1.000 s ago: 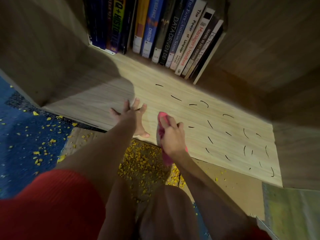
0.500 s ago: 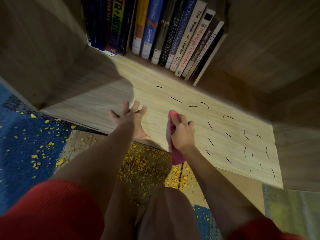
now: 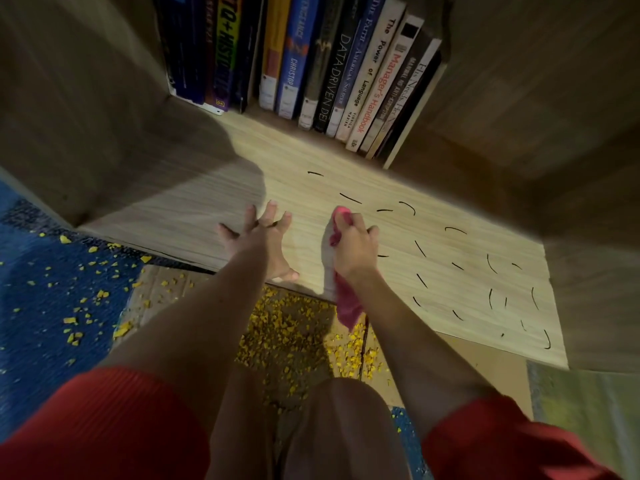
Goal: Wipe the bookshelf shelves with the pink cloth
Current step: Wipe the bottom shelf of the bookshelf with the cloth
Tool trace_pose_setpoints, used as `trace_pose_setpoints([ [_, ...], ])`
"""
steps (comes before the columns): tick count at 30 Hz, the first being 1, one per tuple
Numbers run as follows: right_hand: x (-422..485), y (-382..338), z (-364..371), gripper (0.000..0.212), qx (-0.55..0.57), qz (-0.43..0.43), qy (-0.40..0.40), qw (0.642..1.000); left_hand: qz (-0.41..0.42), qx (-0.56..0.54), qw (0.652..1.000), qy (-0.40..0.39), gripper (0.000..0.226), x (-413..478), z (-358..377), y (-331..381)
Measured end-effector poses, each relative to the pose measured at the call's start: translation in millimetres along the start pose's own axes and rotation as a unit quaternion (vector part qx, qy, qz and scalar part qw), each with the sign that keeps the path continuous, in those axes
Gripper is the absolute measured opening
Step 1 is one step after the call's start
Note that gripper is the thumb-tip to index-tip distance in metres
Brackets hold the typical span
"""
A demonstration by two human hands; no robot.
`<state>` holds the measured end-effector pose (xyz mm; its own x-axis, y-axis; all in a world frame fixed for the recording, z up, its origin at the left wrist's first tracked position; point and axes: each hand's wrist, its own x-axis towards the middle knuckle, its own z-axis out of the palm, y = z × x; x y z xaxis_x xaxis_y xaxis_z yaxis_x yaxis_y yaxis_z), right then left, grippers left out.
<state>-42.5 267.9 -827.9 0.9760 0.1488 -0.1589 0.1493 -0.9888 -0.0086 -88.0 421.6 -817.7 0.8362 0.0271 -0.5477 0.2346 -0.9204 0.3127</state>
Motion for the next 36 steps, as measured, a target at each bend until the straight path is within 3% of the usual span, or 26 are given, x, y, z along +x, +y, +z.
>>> trace_pose_setpoints([
  [6, -52, 1, 15, 0.052, 0.06, -0.121, 0.032, 0.99, 0.002, -0.002, 1.0, 0.0, 0.113, 3, 0, 0],
  [11, -1, -4, -3, 0.041, 0.056, 0.018, 0.01, 0.998, 0.003, -0.003, 1.0, -0.002, 0.113, 2, 0, 0],
  [13, -5, -23, 0, 0.04, 0.068, -0.003, 0.001, 0.998, 0.003, -0.007, 1.0, -0.001, 0.113, 2, 0, 0],
  [16, -35, -12, 11, 0.048, 0.08, -0.1, 0.02, 0.992, 0.005, -0.012, 1.0, -0.007, 0.113, 2, 0, 0],
  [19, -32, 8, 8, 0.05, 0.078, -0.049, 0.027, 0.995, 0.02, -0.01, 1.0, 0.008, 0.11, 0, -1, -1],
  [23, -22, 2, 5, 0.055, 0.049, -0.012, -0.003, 0.999, 0.036, -0.002, 0.994, 0.1, 0.1, 9, -20, -25],
  [28, -20, 2, 5, 0.058, 0.06, 0.0, -0.002, 0.998, 0.047, -0.008, 0.999, 0.013, 0.131, 35, -38, -36],
  [34, 26, -28, -3, 0.048, 0.068, 0.021, 0.011, 0.997, 0.06, -0.031, 0.998, -0.015, 0.137, 44, -28, -37],
  [36, 28, -48, -2, 0.05, 0.082, -0.032, 0.007, 0.996, 0.055, -0.028, 0.998, -0.014, 0.138, 46, -27, -37],
])
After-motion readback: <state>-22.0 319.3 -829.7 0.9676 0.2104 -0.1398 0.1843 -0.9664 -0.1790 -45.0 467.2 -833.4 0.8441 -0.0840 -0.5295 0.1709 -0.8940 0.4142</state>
